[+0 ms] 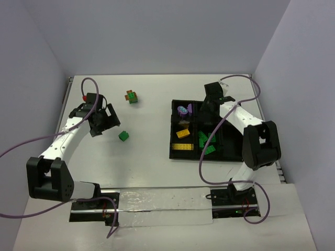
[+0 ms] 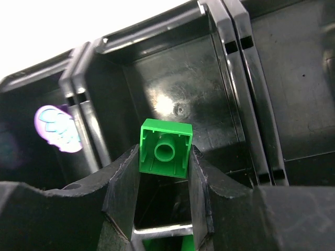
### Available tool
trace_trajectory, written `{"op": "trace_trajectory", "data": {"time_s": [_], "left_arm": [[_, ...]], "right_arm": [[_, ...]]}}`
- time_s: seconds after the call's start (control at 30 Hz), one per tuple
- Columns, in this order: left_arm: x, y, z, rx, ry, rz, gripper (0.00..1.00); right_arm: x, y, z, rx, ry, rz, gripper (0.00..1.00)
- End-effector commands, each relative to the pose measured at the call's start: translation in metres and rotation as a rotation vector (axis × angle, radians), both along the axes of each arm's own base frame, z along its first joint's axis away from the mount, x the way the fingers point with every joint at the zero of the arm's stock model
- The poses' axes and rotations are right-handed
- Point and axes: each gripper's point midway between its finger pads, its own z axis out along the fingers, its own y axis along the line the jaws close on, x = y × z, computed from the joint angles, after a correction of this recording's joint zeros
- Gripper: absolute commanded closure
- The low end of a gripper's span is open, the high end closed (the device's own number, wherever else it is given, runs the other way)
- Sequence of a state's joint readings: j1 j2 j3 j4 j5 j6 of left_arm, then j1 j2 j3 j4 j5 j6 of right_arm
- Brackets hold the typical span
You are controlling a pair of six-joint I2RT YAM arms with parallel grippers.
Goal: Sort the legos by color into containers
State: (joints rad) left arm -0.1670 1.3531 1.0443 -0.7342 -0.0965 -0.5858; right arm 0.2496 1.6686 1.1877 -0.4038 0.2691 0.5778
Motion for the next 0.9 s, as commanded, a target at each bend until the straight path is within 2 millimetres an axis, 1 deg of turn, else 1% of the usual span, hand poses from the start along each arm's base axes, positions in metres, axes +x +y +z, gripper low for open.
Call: {"op": "trace_trajectory", "data": {"time_s": [0.0,0.1,0.2,0.27,0.33,0.53,0.73,0.87], "left_arm": [[0.008,-0.014,-0.004,-0.012,-0.012,-0.051,0.01],[0.007,-0.020,-0.008,0.000,0.000,-0.070,0.01],[0.005,-0.031,-0.011,0.018,0.009,-0.113,0.01],[0.003,-0.039,-0.015,0.034,0.022,-0.141,0.01],[0.003,-0.041,-0.020,0.051,0.036,-0.148,0.01],[0.003,-0.042,-0.028,0.079,0.056,-0.154,0.01],[0.007,-0.037,-0.038,0.128,0.073,-0.143,0.01],[0.012,-0.038,-0.039,0.145,0.072,-0.147,0.01]], "right_arm": [[0.020,0.001,0.010,0.011,-0.055,0.005,0.89],[0.020,-0.001,0.006,0.008,-0.048,0.006,0.89],[0.020,-0.004,0.000,0.003,-0.038,0.002,0.89],[0.020,-0.005,-0.003,0.002,-0.032,0.000,0.89],[0.020,-0.008,-0.007,-0.003,-0.023,-0.004,0.89],[0.023,-0.012,-0.013,-0.013,-0.009,-0.006,0.88],[0.023,-0.012,-0.011,-0.014,-0.012,0.003,0.88],[0.022,-0.012,-0.007,-0.014,-0.019,0.005,0.88]]}}
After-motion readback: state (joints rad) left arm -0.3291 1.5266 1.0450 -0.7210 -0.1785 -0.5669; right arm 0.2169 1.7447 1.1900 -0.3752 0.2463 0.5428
